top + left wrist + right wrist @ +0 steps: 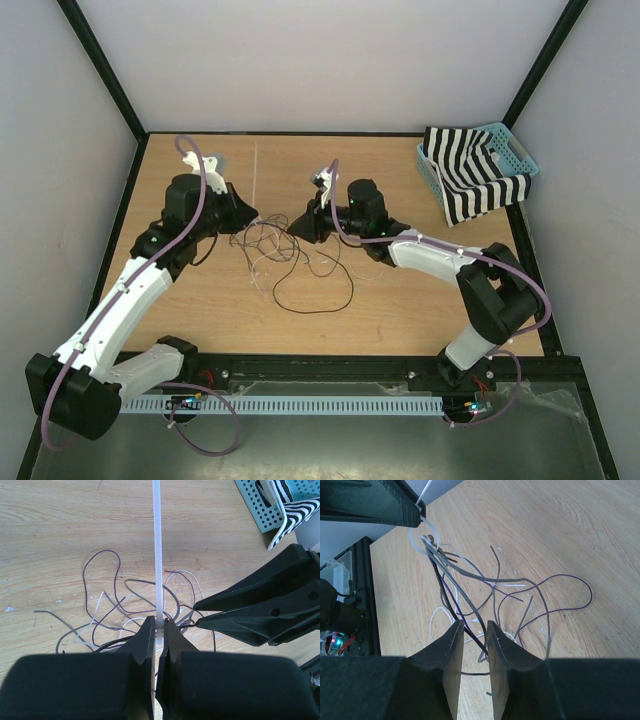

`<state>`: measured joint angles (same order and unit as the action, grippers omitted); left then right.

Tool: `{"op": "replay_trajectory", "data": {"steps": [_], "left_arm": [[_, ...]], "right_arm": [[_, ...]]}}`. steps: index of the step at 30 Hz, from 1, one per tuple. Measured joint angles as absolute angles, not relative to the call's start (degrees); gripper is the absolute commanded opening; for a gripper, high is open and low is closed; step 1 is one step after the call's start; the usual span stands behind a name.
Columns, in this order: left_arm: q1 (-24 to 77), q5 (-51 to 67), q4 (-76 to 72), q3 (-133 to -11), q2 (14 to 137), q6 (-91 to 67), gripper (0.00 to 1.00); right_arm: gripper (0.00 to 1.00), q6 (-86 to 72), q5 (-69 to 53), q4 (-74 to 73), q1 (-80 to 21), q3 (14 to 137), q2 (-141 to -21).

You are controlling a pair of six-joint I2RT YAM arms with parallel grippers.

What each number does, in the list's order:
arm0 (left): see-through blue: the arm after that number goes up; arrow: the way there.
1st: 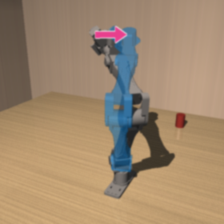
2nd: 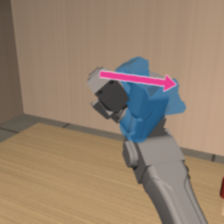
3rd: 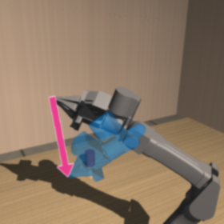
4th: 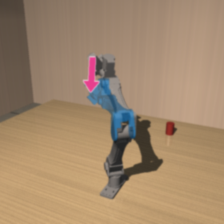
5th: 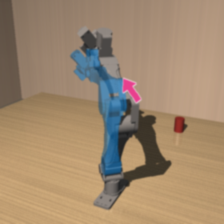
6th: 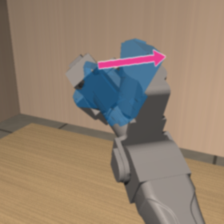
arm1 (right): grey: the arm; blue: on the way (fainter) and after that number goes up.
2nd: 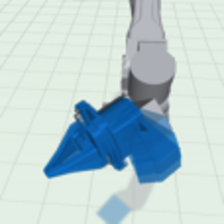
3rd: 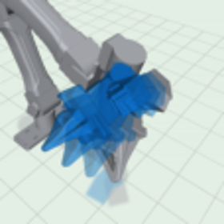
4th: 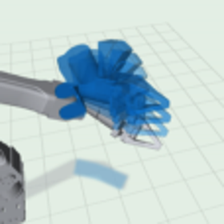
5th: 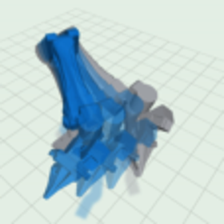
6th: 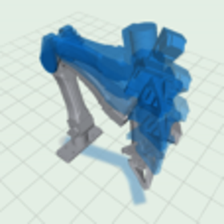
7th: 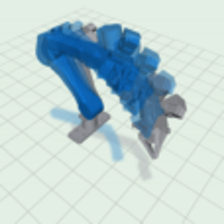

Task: Zip-tie the wires
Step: Adjust the cable at the center of the board.

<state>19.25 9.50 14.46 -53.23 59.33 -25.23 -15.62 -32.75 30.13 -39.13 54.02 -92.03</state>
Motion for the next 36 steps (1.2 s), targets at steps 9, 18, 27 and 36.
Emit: {"op": "replay_trajectory", "data": {"steps": [9, 18, 27, 36], "left_arm": [[19.3, 9.5, 14.5, -53.2, 59.3, -25.4, 0.0], [19.3, 9.5, 14.5, -53.2, 59.3, -25.4, 0.0], [19.4, 9.5, 14.4, -53.2, 59.3, -25.4, 0.0], [19.4, 9.5, 14.4, -53.2, 59.3, -25.3, 0.0]], "right_arm": [[0.38, -14.5, -30.4, 30.1, -39.1, 55.0, -92.5], [0.36, -12.9, -29.3, 29.7, -39.1, 57.1, -92.6], [0.38, -12.9, -31.8, 29.6, -39.2, 57.1, -93.5], [0.12, -12.8, -33.4, 28.7, -39.7, 57.1, -95.4]]}}
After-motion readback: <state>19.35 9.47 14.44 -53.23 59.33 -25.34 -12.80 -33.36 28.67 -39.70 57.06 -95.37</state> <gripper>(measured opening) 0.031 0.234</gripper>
